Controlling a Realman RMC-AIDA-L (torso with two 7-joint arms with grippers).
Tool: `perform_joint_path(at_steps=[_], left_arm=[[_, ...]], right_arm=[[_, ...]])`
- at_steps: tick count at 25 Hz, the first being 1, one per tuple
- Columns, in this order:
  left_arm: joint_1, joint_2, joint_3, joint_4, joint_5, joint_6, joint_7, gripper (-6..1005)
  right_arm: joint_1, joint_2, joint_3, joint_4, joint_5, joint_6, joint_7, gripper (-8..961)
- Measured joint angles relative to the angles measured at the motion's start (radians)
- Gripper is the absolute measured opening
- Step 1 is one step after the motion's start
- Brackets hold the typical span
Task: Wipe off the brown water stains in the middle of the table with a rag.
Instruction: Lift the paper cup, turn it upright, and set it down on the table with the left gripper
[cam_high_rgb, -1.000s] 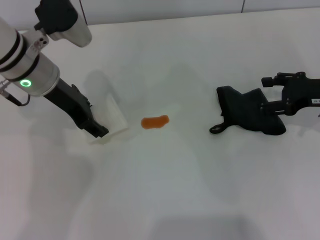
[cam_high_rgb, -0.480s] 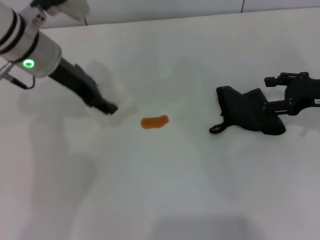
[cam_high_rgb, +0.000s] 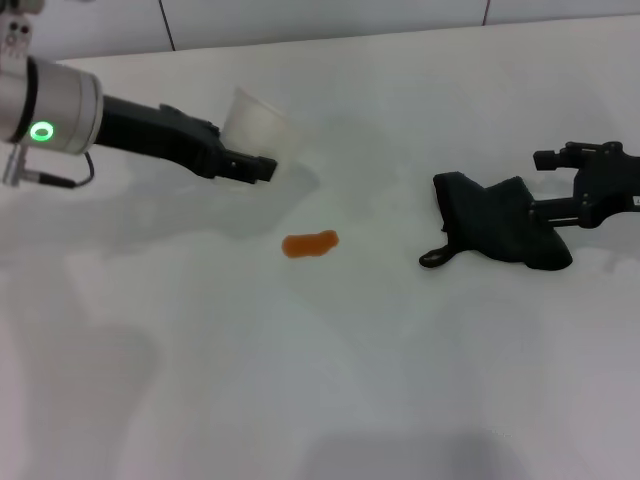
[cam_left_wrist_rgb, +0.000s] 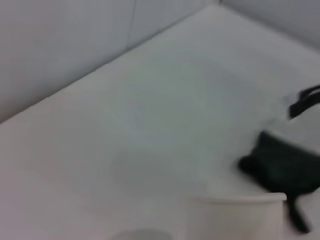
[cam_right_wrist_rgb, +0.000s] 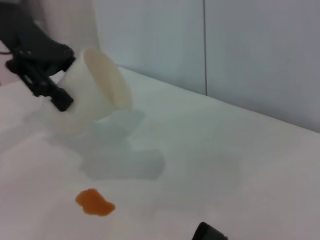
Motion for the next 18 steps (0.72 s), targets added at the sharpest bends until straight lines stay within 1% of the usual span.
perform_joint_path(at_steps=[3,7,10,11,14,18], left_arm=[[0.060,0.000,0.000,-0.001,-0.097,0.067,0.006,678],[0.180,0.001,-0.001,-0.002,-0.288,0.118,0.049,677],[0.281,0.004,-0.001,-0.003,-0.449,0.160,0.110,677],[0.305,0.004,-0.001,-0.003,-0.491,0.171,0.127,677],[0.355,0.005,-0.001,0.005,-0.546,0.182,0.161,677],[0.393,0.000,-0.001,0.050,-0.560,0.164,0.234,678]], right_arm=[[-0.006,0.000,0.000,0.000,0.014,0.000,0.000,857],[-0.011,0.001,0.000,0.000,0.032,0.000,0.000,857],[-0.014,0.001,0.000,-0.001,0.044,0.000,0.000,857],[-0.014,0.001,0.000,-0.001,0.047,0.000,0.000,857],[-0.013,0.001,0.000,-0.002,0.049,0.000,0.000,857],[-0.007,0.004,0.000,-0.006,0.049,0.002,-0.001,857]])
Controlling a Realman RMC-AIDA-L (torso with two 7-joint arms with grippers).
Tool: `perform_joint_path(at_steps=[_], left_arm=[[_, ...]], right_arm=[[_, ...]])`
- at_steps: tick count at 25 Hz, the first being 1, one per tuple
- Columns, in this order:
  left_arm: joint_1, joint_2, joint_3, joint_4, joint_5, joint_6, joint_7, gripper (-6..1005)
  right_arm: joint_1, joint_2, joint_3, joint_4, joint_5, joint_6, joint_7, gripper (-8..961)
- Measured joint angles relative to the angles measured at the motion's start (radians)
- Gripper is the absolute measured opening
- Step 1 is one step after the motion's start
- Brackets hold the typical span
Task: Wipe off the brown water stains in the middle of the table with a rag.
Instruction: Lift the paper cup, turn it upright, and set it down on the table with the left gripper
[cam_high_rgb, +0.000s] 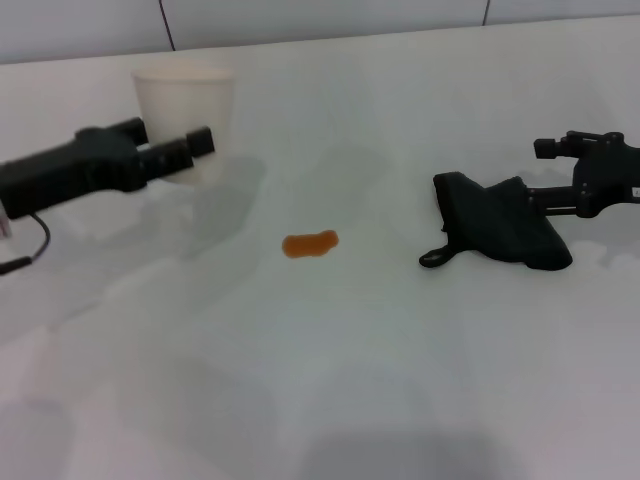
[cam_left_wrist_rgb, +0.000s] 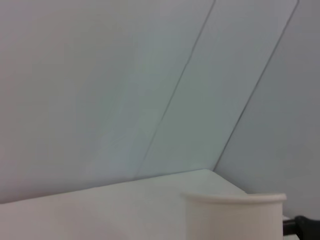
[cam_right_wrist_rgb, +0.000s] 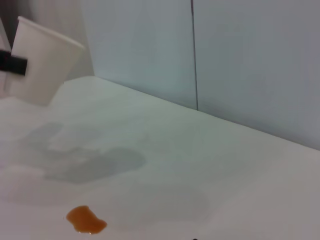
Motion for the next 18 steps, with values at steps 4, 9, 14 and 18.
perform_joint_path(at_steps=[4,9,14,18], left_arm=[[0.030,-0.001,0.000,0.054,0.006,-0.057,0.102,677],[0.058,-0.001,0.000,0.114,-0.004,-0.118,0.202,678],[0.086,-0.002,-0.001,0.151,-0.042,-0.158,0.269,678],[0.097,-0.004,-0.001,0.177,-0.054,-0.178,0.334,677]], right_arm=[[0.001,0.000,0.000,-0.011,0.000,0.004,-0.001,857],[0.000,0.001,0.000,-0.012,0.000,0.006,-0.001,858],[-0.003,0.001,0.000,-0.012,0.000,0.008,-0.001,858],[-0.005,0.001,0.000,-0.012,0.001,0.009,-0.004,858]])
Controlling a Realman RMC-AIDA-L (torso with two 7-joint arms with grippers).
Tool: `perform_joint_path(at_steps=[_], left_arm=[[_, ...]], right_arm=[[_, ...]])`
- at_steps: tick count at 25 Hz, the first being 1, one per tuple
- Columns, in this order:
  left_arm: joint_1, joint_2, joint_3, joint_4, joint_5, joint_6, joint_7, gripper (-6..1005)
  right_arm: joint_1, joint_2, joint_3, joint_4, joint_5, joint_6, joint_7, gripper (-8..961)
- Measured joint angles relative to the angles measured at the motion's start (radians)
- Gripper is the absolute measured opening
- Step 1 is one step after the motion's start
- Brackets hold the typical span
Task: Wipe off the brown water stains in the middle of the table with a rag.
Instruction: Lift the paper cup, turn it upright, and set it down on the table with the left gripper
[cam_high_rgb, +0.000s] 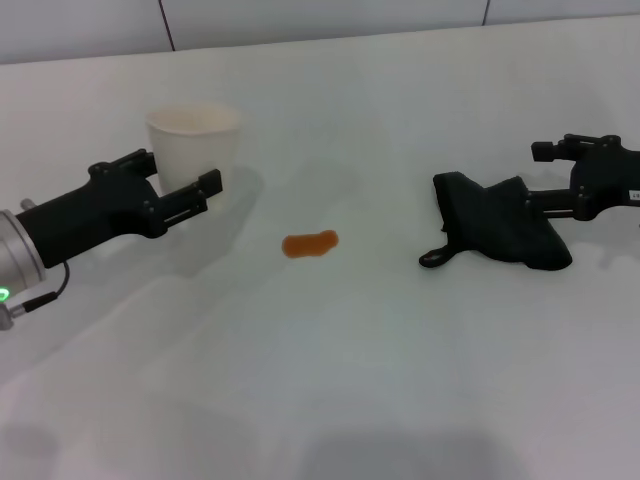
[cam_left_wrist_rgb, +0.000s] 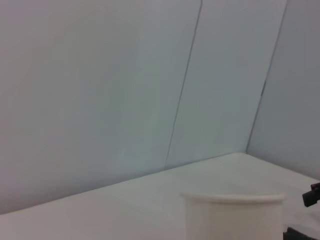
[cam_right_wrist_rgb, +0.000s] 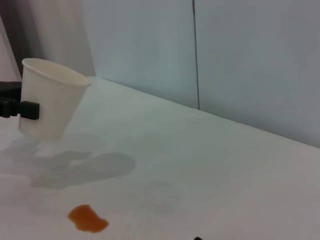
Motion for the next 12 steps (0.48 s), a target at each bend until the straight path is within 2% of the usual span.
perform_joint_path(at_steps=[6,12], left_arm=[[0.015,0.000,0.000,0.028,-0.015,-0.018,0.065,677],[0.030,0.003,0.000,0.029,-0.039,-0.018,0.049,678]], right_arm=[[-0.005,0.000,0.000,0.000,0.000,0.000,-0.007,858],[-0.010,-0.002,0.000,0.000,0.001,-0.004,-0.007,858]])
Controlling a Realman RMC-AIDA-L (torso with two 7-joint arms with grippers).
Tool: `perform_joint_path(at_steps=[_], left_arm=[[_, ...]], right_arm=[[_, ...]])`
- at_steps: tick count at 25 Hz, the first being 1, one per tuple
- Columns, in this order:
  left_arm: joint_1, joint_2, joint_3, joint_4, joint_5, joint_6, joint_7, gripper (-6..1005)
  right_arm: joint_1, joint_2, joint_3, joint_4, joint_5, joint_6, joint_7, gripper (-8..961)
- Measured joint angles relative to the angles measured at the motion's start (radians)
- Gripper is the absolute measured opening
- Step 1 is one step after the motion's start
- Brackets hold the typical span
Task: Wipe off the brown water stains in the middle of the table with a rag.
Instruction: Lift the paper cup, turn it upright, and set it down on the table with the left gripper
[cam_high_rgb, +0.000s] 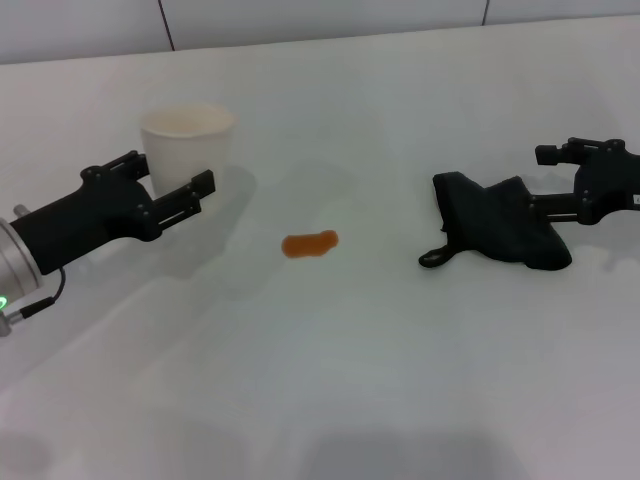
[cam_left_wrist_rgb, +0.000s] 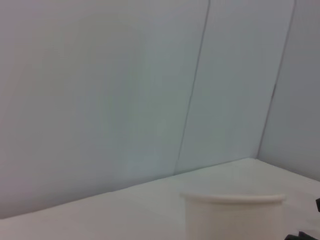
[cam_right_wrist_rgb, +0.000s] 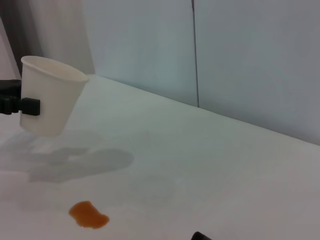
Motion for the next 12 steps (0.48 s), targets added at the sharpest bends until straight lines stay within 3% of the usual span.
perform_joint_path(at_steps=[12], left_arm=[[-0.001,0.006,0.000,-0.010,0.018,-0.112,-0.139,677]], right_arm=[[0.009,0.001,0.000,0.000,0.000,-0.007,0.000,857]])
